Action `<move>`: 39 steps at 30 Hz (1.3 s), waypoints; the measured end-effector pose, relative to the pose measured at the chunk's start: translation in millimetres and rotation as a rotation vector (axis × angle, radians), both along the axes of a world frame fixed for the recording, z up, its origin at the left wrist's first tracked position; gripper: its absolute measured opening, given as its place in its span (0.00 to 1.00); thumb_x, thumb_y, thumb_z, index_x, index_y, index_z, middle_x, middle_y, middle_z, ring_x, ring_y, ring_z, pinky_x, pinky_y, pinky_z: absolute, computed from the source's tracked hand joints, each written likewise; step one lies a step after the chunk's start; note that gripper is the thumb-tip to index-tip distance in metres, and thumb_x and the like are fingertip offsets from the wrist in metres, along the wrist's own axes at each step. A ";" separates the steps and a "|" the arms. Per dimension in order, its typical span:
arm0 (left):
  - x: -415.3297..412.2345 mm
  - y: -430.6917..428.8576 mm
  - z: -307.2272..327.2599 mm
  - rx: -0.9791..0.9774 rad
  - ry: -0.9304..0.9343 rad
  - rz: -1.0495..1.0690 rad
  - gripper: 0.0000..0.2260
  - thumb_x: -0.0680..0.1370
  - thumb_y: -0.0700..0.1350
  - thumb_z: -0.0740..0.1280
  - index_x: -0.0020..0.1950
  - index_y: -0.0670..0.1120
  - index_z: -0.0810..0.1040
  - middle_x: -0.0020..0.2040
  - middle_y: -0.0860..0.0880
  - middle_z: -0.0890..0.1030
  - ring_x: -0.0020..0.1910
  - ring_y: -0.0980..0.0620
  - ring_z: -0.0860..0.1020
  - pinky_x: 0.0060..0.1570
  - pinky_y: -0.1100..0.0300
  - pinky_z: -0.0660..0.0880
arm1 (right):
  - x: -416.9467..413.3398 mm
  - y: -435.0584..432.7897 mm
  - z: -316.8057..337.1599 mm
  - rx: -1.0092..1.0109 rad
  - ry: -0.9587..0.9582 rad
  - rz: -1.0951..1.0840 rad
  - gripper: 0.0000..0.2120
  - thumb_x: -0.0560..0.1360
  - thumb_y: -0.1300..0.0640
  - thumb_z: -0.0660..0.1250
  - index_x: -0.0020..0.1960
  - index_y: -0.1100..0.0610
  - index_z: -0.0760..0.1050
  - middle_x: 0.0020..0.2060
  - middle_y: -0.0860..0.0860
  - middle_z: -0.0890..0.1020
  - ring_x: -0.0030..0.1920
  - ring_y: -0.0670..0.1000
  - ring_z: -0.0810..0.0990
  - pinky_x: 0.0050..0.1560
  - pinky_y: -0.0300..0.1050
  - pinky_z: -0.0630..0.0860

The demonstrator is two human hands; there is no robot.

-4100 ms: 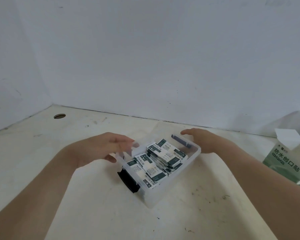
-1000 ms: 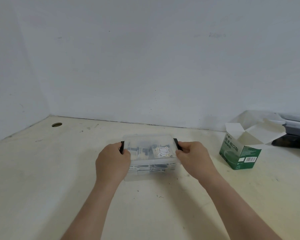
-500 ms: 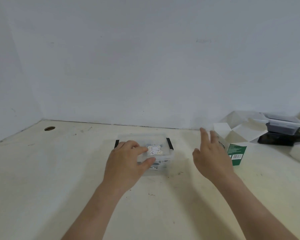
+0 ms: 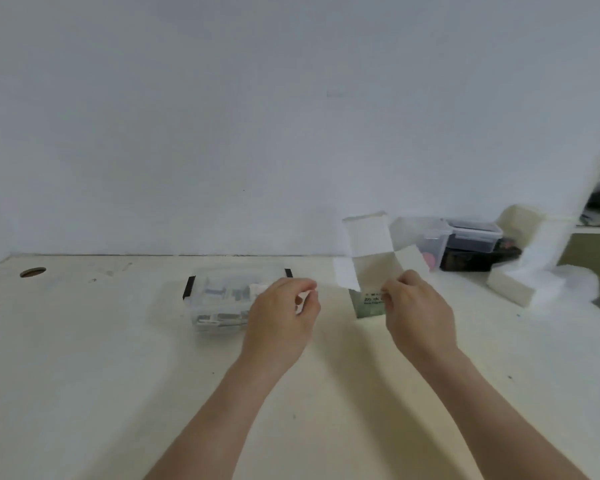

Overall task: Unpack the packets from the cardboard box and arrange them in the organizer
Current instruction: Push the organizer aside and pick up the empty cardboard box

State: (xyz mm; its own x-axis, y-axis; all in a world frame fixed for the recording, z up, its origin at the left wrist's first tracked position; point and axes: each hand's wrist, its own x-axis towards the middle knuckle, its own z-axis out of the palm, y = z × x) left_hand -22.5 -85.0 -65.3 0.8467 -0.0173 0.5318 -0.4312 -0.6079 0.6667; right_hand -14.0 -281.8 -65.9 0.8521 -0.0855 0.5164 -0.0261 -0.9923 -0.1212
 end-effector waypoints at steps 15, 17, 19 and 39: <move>-69.4 -182.9 3.9 -0.607 0.574 -0.537 0.07 0.76 0.39 0.62 0.49 0.41 0.79 0.45 0.44 0.82 0.39 0.48 0.83 0.34 0.59 0.80 | -188.1 -107.7 3.1 0.156 -0.643 -0.017 0.20 0.70 0.55 0.71 0.58 0.57 0.67 0.58 0.54 0.70 0.43 0.49 0.75 0.36 0.39 0.74; -85.6 -209.7 0.2 -0.550 0.580 -0.594 0.09 0.77 0.40 0.62 0.54 0.41 0.77 0.49 0.44 0.81 0.41 0.47 0.83 0.32 0.60 0.79 | -212.5 -128.1 -0.7 0.262 -0.657 -0.101 0.29 0.69 0.52 0.73 0.64 0.56 0.64 0.60 0.52 0.67 0.49 0.49 0.73 0.46 0.38 0.73; -104.6 -236.3 0.1 -0.490 0.564 -0.659 0.11 0.77 0.42 0.62 0.58 0.43 0.76 0.51 0.45 0.80 0.40 0.47 0.83 0.30 0.61 0.79 | -234.7 -151.7 -5.2 0.416 -0.619 -0.175 0.33 0.71 0.48 0.72 0.69 0.56 0.62 0.63 0.50 0.68 0.55 0.50 0.73 0.52 0.41 0.73; -261.5 -459.5 -227.2 0.128 1.093 -0.915 0.08 0.77 0.47 0.64 0.56 0.49 0.77 0.50 0.49 0.83 0.48 0.50 0.82 0.49 0.49 0.81 | -387.7 -365.7 -226.0 1.008 0.185 -0.908 0.08 0.73 0.61 0.60 0.35 0.60 0.69 0.33 0.58 0.78 0.37 0.61 0.78 0.35 0.49 0.71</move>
State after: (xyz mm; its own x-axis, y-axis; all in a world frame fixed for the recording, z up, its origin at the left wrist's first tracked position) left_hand -283.9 -544.5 -292.4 0.4879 -0.7677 -0.4155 -0.0119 -0.4818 0.8762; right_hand -401.7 -647.5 -291.9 0.3442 -0.9137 -0.2162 -0.7089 -0.1019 -0.6979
